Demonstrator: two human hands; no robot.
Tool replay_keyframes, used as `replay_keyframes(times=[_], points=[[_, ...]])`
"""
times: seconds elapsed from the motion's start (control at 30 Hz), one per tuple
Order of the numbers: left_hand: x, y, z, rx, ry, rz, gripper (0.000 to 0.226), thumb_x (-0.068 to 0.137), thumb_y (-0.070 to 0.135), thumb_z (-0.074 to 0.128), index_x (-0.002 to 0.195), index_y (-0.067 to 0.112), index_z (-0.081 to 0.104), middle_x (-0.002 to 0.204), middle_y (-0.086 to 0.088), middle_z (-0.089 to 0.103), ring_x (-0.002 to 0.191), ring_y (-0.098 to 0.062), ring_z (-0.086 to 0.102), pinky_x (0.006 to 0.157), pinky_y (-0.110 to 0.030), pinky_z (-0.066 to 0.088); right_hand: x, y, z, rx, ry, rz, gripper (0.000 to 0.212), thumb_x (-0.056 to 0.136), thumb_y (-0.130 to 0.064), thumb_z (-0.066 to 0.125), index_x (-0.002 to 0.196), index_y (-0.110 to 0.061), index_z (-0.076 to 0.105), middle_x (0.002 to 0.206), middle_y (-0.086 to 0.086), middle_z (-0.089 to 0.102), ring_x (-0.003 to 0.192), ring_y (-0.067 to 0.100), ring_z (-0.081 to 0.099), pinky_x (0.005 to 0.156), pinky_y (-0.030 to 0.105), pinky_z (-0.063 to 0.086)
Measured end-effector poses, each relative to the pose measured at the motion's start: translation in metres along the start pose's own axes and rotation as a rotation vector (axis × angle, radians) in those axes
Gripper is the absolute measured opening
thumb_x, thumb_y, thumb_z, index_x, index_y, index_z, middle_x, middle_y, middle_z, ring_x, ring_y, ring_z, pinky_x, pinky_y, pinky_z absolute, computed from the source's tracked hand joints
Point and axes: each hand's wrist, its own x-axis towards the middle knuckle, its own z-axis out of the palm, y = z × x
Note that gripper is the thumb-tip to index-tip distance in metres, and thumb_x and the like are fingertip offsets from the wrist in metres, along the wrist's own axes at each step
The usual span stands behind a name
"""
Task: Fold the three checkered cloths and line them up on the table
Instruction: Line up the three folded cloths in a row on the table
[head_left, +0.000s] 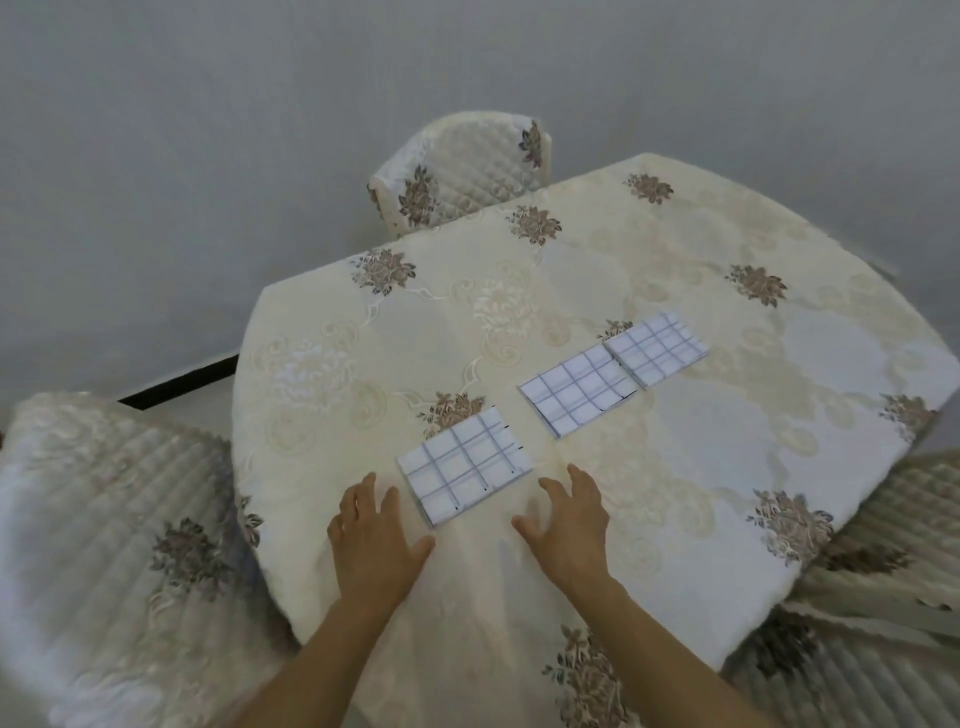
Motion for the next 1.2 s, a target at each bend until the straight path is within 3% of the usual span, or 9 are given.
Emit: replay_keyframes(times=[0.23,0.4,0.57,1.07,1.2], points=[[0.011,0.002,0.014,-0.023,0.018,-0.004,0.074,0.066,0.058,0.077,0.126,0.019,0.06,0.147,-0.013,0.041,0.132,-0.035,0.033,0.098,-0.053,0.038,0.021,0.001,0.004,-0.099,-0.044,0.008,0.062,0.085,-0.054,0.06,0.137,-0.024,0.045,0.158,0.012,0.014,0.146,0.029,0.008,0.112,0.044,0.021],[0.02,0.002,0.015,-0.012,0.02,0.008,0.073,0.066,0.06,0.075,0.128,0.024,0.059,0.148,-0.012,0.041,0.131,-0.034,0.034,0.097,-0.053,0.039,0.031,-0.001,0.016,-0.12,-0.05,-0.007,0.053,0.082,-0.052,0.06,0.128,-0.027,0.049,0.158,0.014,0.011,0.145,0.031,0.005,0.113,0.047,0.023],[0.026,0.005,0.017,-0.053,0.033,0.027,0.074,0.068,0.058,0.075,0.131,0.025,0.058,0.148,-0.011,0.041,0.133,-0.033,0.034,0.1,-0.053,0.037,0.04,-0.007,0.023,-0.104,-0.012,0.013,0.055,0.084,-0.051,0.059,0.131,-0.026,0.046,0.16,0.012,0.004,0.146,0.031,0.002,0.115,0.047,0.016],[0.047,0.027,0.017,-0.083,0.002,0.099,0.076,0.069,0.06,0.074,0.133,0.025,0.056,0.15,-0.009,0.039,0.135,-0.032,0.032,0.1,-0.053,0.037,0.056,0.005,0.025,-0.111,0.073,0.058,0.051,0.082,-0.049,0.062,0.126,-0.024,0.051,0.159,0.012,0.013,0.145,0.031,0.01,0.113,0.048,0.023],[0.048,0.026,0.013,-0.108,0.0,0.075,0.085,0.063,0.067,0.066,0.134,0.021,0.052,0.151,-0.007,0.037,0.136,-0.031,0.031,0.102,-0.052,0.035,0.058,0.01,0.024,-0.095,0.079,0.075,0.051,0.084,-0.049,0.062,0.127,-0.024,0.052,0.159,0.012,0.013,0.145,0.03,0.01,0.113,0.047,0.021]])
